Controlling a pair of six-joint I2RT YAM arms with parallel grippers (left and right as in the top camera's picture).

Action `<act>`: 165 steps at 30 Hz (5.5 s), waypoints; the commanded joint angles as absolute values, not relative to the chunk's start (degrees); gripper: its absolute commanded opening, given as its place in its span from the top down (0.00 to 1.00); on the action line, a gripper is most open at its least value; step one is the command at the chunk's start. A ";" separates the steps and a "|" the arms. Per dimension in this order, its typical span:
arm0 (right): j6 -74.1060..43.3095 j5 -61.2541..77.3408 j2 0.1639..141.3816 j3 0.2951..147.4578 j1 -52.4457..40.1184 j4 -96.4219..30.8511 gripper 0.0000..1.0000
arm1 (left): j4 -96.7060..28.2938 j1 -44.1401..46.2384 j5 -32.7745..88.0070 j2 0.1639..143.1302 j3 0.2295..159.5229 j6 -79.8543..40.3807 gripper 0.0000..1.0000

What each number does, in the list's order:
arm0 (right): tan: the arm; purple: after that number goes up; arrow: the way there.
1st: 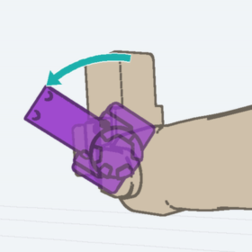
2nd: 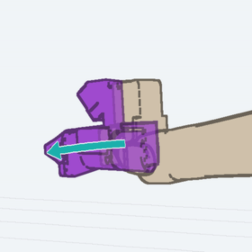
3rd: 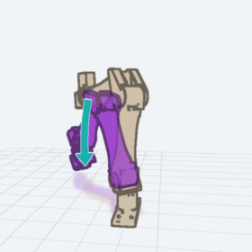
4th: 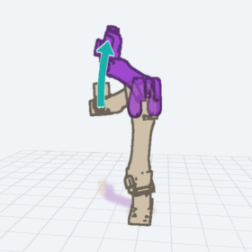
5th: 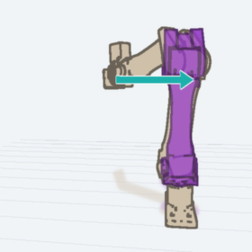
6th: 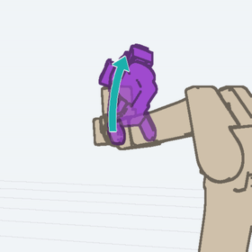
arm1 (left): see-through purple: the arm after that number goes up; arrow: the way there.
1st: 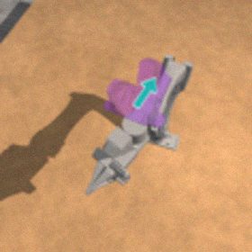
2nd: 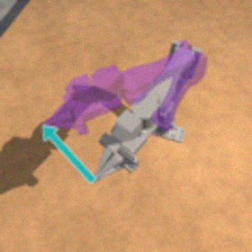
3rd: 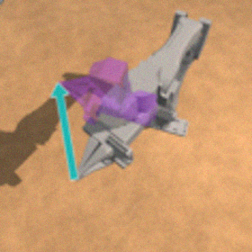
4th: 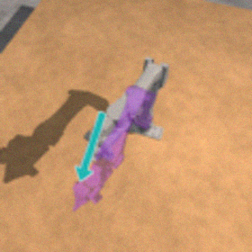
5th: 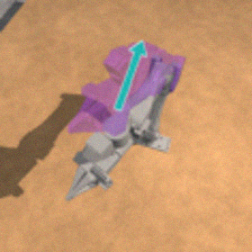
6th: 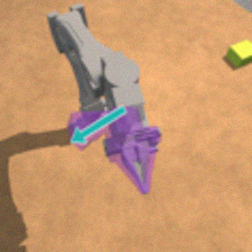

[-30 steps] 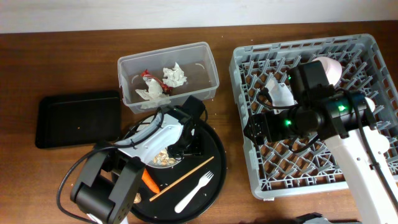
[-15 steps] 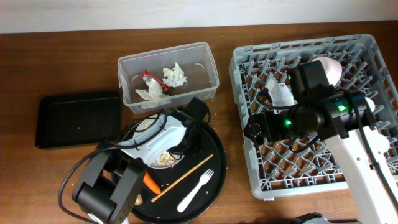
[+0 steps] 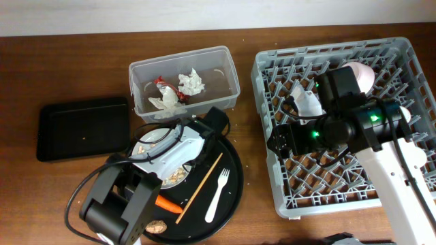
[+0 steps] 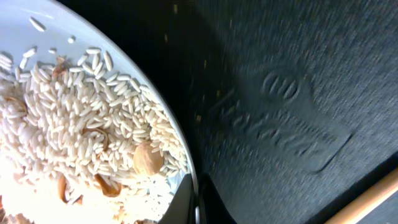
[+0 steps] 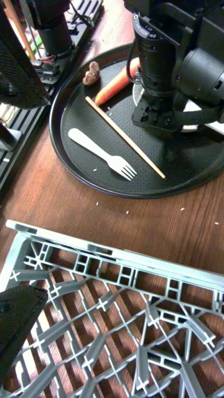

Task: Sort waste into correct bins and load items into the dishwasher rack
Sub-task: 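Grasp the rim of the rice plate with the left gripper, then lift the plate and tip the rice onto the black tray, then set the empty plate back on the round tray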

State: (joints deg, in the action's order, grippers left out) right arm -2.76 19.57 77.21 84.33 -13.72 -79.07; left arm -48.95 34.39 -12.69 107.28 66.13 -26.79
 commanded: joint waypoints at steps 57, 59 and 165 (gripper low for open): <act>-3.46 20.34 77.28 84.16 -14.20 -81.08 0.11 | -38.02 -16.56 28.93 96.66 76.53 -7.20 1.00; -3.46 20.34 77.28 84.16 -14.20 -81.06 0.10 | -38.15 -18.33 32.91 96.75 76.49 -7.20 1.00; -3.27 12.21 77.30 84.16 -10.98 -81.45 0.09 | -84.99 -3.97 -8.38 81.87 96.49 -9.10 0.01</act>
State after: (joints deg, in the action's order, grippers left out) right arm -4.01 10.72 77.21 84.29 -4.60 -83.07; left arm -84.82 2.79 -6.90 82.85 95.90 -6.57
